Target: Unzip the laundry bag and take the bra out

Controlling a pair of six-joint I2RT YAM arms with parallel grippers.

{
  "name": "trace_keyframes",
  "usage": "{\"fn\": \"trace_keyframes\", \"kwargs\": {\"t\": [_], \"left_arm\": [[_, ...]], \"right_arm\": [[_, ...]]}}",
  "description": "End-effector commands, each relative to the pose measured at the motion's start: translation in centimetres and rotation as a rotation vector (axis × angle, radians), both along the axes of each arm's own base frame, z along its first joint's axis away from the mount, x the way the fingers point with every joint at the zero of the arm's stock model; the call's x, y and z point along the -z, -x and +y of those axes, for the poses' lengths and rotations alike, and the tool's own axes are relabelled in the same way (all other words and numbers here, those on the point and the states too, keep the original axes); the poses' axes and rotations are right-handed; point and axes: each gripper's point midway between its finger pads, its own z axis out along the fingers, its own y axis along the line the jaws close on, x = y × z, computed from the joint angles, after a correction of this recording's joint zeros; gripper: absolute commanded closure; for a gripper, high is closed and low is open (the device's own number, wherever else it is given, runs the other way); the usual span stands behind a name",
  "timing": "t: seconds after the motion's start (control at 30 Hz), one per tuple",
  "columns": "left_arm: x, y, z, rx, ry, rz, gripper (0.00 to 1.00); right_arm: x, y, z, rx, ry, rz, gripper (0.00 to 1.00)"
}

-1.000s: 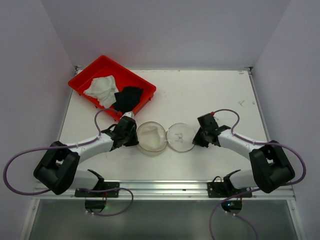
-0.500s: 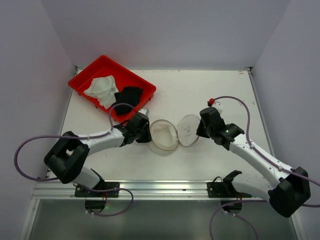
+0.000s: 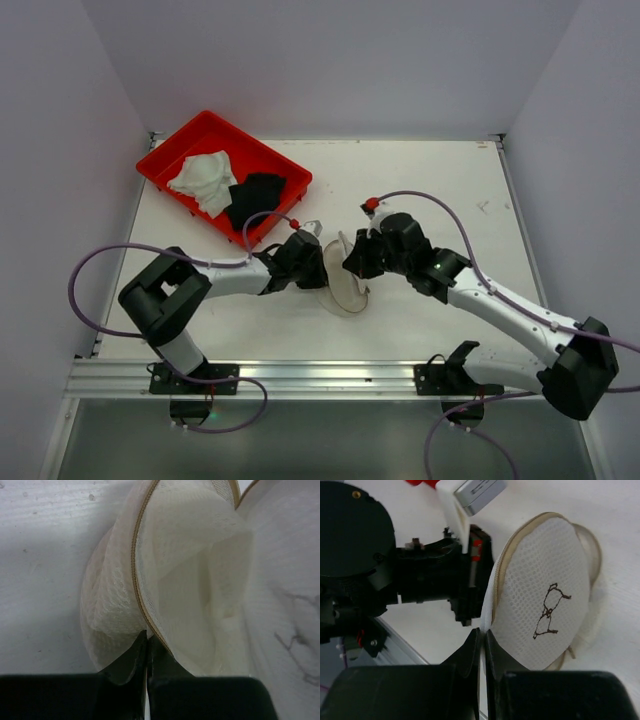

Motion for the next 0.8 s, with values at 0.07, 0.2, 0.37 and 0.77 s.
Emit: {"fn": "trace_keyframes", "kwargs": {"t": [0.07,0.2,0.37,0.77], "left_arm": [[-1.3,0.1,-0.3,-0.033,0.087,-0.025,1.00],[-0.3,0.9,1.2,-0.058,0.055,-0.015,1.00],[-0.2,1.3,3.2,-0.098,0.035,-0.019,1.00],[0.7,1.7,4.0,-0.104,0.075,-0.003,0.99]], "right_arm": [[0.5,2.3,6.8,-0.269,-0.156,0.057,1.00],[5.0,2.7,8.1,-0.282,-0.142,0.185,1.00],[8.3,2.9,7.6,-0.264,-0.101,0.228,1.00],[10.1,3.4,7.2,-0.274,-0.052,0.263,1.00]]}}
